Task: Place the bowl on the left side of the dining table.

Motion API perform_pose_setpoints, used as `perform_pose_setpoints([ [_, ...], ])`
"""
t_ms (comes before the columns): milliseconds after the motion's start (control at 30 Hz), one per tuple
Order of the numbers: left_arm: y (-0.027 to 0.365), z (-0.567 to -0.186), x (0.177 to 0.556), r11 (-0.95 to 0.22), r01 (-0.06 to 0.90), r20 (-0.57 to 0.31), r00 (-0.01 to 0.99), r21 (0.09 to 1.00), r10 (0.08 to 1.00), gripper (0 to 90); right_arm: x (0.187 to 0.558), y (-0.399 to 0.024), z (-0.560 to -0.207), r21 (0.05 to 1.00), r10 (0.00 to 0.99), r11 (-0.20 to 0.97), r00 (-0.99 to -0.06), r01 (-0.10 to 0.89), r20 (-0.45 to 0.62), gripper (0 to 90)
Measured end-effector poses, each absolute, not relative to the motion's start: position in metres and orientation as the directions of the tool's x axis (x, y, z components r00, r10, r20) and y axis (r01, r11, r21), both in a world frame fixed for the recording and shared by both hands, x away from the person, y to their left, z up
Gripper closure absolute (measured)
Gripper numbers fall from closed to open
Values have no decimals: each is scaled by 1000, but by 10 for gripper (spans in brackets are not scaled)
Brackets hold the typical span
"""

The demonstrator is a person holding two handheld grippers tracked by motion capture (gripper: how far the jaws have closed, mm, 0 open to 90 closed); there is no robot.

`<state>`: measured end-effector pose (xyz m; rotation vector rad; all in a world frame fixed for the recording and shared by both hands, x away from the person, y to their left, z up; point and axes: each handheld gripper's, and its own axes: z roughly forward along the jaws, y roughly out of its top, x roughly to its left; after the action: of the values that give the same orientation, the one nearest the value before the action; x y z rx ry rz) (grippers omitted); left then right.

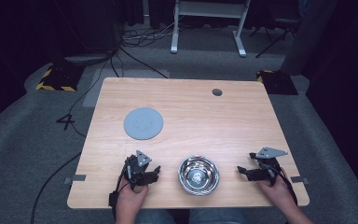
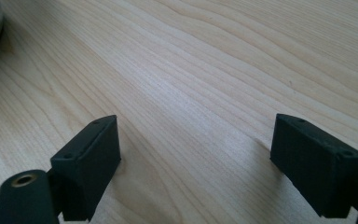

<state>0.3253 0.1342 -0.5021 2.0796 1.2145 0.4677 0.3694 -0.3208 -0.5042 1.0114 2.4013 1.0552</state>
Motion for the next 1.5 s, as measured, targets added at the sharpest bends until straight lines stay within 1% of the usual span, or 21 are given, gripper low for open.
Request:
perform_pose_setpoints([
  [1100, 136, -501, 324, -327, 638, -32, 484, 698, 874, 322, 370, -321, -504, 742, 716, 477, -697, 470, -19, 161],
  [1267, 137, -494, 327, -276, 676, -106, 466, 683, 878, 361, 370, -321, -504, 743, 716, 477, -697, 470, -19, 161],
  [1500, 123, -478, 324, -274, 670, -110, 471, 690, 875, 378, 370, -322, -504, 741, 716, 479, -698, 471, -20, 162],
])
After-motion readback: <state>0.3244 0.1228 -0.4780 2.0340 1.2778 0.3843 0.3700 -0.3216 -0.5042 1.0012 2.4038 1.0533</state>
